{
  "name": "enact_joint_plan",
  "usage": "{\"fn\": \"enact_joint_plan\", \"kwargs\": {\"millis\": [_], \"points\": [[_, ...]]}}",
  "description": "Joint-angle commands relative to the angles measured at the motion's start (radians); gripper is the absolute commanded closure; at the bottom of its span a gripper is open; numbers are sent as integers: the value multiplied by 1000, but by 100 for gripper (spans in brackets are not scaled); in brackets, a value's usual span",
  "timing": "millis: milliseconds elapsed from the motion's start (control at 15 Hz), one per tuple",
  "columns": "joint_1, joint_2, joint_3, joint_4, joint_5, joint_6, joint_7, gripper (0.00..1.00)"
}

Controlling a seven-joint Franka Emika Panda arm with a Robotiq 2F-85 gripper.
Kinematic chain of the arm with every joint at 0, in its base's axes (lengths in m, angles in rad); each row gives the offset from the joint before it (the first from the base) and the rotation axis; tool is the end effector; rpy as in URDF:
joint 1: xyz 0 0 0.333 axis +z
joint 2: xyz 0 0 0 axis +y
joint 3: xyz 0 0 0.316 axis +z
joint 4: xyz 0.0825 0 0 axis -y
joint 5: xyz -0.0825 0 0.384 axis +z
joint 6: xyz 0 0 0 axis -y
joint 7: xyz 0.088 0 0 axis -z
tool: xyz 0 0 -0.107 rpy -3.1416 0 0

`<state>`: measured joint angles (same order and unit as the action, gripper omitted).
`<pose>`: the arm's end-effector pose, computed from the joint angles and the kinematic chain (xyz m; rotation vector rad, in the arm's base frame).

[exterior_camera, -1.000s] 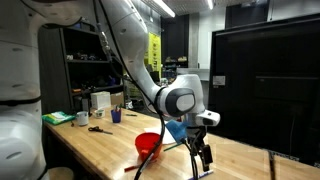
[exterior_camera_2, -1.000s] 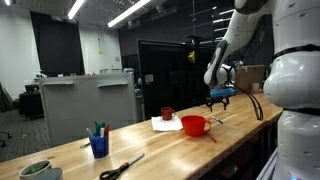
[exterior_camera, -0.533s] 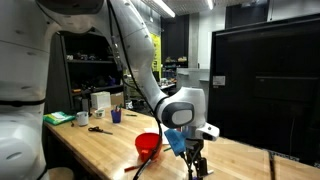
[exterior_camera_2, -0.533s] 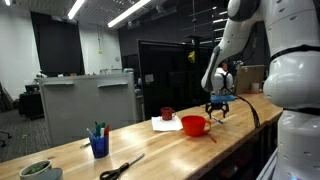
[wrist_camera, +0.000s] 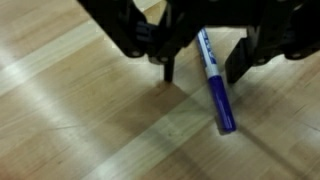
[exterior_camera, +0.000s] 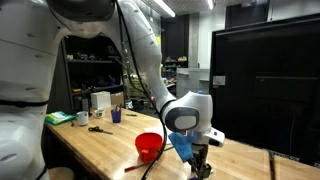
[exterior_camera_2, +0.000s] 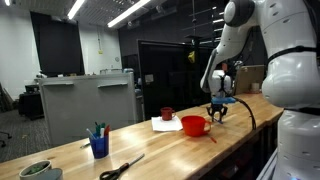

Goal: Bring the blue sharpie closer to the cup

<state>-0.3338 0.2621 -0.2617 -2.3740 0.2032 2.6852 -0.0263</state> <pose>0.4197 -0.2958 0.2230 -2.9212 1.1304 -0.1078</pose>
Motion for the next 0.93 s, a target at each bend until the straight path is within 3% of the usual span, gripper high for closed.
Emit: {"fn": "enact_joint_plan", "kwargs": {"millis": [0,200,267,533,867], "points": [[-27,22,21,25,30,-9,-52,76],[-30,14,21,25,22,-12,-70,98],[-29,11,22,26,18,-13,-75,100],[-14,-31,31,18,-9,-10,-99,97],[50,-200,53,-18,-102,-33,-149,97]]}}
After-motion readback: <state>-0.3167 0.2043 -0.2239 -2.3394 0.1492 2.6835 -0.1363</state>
